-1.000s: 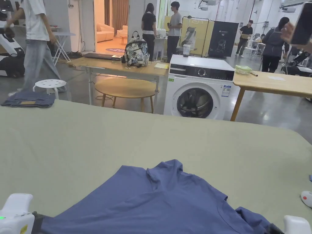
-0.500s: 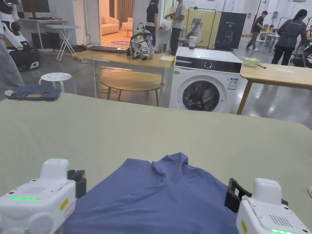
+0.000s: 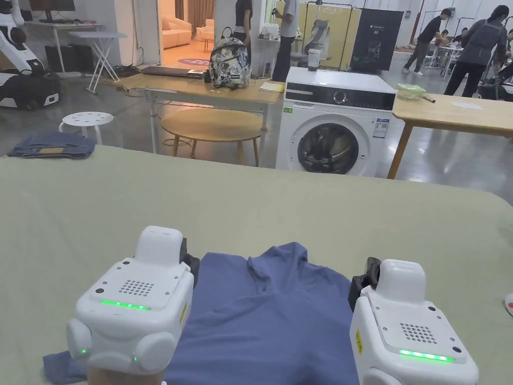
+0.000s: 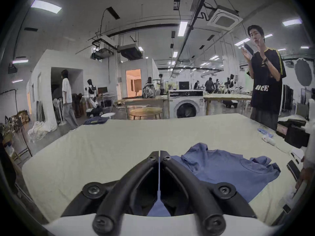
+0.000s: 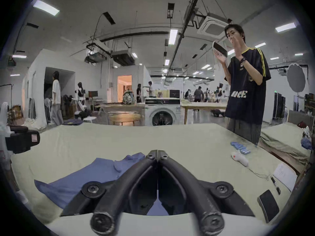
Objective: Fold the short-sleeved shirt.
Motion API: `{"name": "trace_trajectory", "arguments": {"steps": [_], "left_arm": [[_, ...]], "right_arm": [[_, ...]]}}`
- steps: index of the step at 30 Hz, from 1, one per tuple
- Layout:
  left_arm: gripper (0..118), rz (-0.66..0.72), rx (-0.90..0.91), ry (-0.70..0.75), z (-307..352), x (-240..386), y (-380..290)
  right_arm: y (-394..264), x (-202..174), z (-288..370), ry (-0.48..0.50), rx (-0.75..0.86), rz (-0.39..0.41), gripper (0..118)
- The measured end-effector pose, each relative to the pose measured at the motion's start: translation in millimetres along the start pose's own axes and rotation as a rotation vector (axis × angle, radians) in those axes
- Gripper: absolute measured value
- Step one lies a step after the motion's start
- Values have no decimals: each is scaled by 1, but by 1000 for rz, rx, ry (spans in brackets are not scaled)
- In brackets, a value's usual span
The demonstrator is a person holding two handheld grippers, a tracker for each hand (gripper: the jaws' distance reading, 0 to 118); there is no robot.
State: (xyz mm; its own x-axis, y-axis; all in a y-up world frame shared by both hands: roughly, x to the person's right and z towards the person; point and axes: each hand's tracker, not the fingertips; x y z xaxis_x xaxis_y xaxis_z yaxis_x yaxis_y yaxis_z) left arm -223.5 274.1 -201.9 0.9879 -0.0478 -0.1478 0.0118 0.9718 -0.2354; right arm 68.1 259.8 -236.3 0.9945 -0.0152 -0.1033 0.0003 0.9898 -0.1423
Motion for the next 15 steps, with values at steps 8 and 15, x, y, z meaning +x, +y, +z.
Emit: {"name": "trace_trajectory", "arguments": {"steps": [8,15], "left_arm": [[0,-27,-69,32,5,-14,-8],[0,51,-300,82,-2,-86,-30]], "right_arm": [[1,-7,2,11,-5,24,0],[-13,-6,-9,29,-72,38,0]]}}
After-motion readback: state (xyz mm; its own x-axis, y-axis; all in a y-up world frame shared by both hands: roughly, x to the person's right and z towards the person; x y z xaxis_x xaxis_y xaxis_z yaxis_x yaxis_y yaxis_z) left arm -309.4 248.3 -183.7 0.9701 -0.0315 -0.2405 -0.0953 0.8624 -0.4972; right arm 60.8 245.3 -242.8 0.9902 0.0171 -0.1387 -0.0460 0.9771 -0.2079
